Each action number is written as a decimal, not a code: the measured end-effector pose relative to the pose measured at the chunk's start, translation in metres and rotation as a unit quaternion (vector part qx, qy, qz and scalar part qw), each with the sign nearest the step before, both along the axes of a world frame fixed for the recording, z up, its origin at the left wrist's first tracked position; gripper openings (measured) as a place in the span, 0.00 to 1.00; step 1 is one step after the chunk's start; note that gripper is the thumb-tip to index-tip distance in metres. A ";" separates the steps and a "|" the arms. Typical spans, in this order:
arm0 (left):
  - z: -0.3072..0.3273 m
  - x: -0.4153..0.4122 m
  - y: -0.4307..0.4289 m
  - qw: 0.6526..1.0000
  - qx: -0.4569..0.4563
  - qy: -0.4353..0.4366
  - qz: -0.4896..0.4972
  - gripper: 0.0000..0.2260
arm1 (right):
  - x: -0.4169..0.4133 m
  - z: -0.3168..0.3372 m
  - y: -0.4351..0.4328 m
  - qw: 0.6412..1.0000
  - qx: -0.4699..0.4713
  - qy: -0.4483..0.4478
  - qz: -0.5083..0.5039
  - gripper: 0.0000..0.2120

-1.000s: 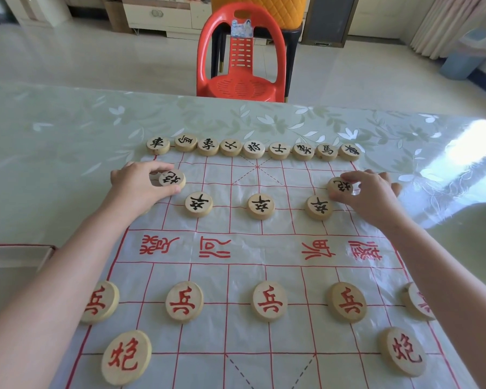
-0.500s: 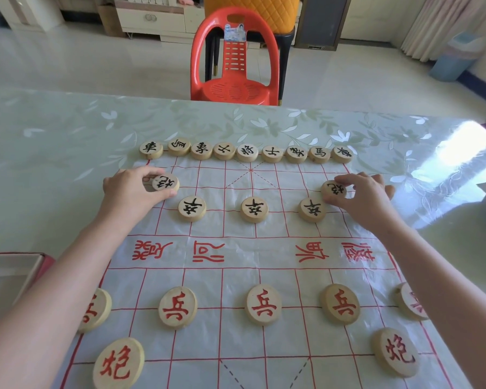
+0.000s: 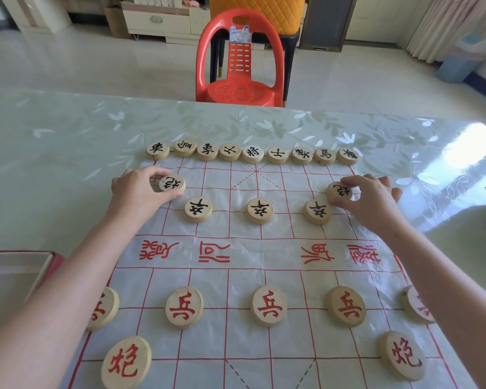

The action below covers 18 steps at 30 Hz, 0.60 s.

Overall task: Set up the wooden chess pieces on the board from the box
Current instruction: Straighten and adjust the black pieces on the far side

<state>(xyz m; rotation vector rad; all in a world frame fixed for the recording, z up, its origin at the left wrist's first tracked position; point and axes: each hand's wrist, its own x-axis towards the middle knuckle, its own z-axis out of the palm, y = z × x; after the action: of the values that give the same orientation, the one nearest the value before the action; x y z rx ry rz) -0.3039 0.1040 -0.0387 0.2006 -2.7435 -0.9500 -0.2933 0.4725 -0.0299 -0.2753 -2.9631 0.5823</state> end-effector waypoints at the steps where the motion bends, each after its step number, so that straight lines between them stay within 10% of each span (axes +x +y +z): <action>1: 0.001 0.001 0.000 1.000 -0.003 -0.001 0.000 0.19 | 0.001 0.001 -0.001 1.000 -0.002 -0.001 -0.001 0.26; 18: 0.016 -0.041 -0.033 0.999 0.031 0.011 0.019 0.15 | -0.076 0.020 -0.206 0.983 -0.055 0.016 0.173 0.20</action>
<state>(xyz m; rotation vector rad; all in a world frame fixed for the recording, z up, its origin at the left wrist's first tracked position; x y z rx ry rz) -0.3450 0.0713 -0.0223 0.2517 -2.6827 -1.0219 -0.3696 0.2665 -0.0094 0.2468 -2.9684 0.7796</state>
